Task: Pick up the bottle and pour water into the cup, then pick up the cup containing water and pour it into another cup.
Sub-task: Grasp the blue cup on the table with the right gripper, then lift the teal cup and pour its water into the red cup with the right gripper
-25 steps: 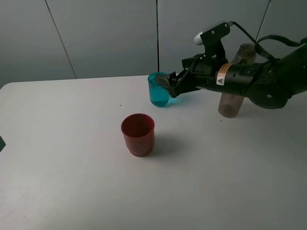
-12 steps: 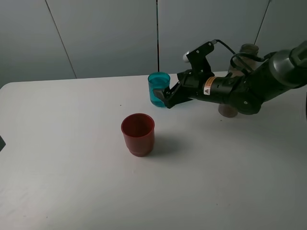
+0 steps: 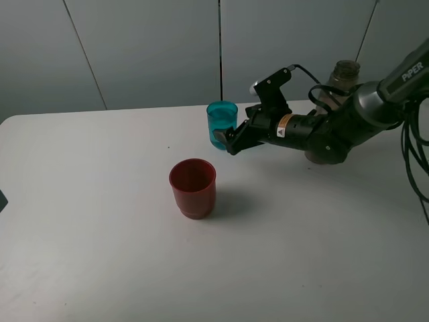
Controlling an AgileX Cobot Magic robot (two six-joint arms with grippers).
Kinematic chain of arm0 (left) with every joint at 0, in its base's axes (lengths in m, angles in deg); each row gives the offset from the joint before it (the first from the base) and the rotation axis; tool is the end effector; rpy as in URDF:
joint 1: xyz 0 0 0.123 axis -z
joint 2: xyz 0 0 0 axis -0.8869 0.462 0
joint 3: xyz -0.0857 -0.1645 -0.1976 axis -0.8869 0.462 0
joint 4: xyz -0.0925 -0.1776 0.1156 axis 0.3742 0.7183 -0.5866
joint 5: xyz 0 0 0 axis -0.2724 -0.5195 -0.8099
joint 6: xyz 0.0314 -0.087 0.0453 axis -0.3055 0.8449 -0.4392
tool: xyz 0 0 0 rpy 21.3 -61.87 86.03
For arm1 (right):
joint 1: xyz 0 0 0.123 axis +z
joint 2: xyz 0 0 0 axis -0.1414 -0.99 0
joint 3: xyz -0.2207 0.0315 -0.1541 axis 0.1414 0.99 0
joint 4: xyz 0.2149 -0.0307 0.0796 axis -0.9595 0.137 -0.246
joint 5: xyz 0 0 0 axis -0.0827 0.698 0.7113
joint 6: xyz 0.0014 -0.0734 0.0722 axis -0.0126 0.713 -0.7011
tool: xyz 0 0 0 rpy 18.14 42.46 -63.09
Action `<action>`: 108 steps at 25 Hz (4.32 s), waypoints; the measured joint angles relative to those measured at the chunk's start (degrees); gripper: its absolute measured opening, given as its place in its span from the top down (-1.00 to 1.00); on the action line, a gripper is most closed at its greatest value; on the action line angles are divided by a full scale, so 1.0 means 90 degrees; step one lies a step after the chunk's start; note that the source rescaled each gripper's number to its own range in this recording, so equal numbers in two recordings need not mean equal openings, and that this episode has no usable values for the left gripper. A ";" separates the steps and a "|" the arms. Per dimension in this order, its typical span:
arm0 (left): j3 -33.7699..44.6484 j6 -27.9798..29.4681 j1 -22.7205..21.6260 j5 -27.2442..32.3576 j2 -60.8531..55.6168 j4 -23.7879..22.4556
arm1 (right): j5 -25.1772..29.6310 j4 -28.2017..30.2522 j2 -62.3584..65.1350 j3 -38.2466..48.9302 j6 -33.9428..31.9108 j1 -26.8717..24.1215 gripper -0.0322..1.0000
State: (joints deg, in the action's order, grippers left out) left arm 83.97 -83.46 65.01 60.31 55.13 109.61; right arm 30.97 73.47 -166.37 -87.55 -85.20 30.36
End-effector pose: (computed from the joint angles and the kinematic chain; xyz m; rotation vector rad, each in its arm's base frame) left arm 0.0581 -0.0139 0.1830 -0.0483 1.8015 -0.2620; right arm 0.3489 0.1759 0.0861 -0.7441 1.8711 0.4418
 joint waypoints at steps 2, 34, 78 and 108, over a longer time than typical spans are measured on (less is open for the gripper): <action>0.0000 0.0000 0.0000 0.0000 0.0000 0.0000 | 0.0000 0.0000 -0.0081 -0.0087 0.0002 0.0000 -0.96; 0.0000 0.0000 0.0000 0.0000 0.0000 0.0000 | -0.0119 -0.0337 -0.1400 -0.1458 0.0294 0.0243 -0.96; 0.0000 0.0000 0.0000 0.0000 0.0000 0.0000 | 0.0486 0.0419 0.1099 0.0072 -0.0187 0.0255 0.79; 0.0000 0.0000 0.0000 0.0000 0.0000 0.0000 | 0.1172 0.2328 0.2225 0.1143 0.1543 0.0628 0.79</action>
State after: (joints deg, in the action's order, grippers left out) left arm 83.97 -83.46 65.01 60.31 55.13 109.61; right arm 41.52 94.42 -146.35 -77.26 -71.31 36.02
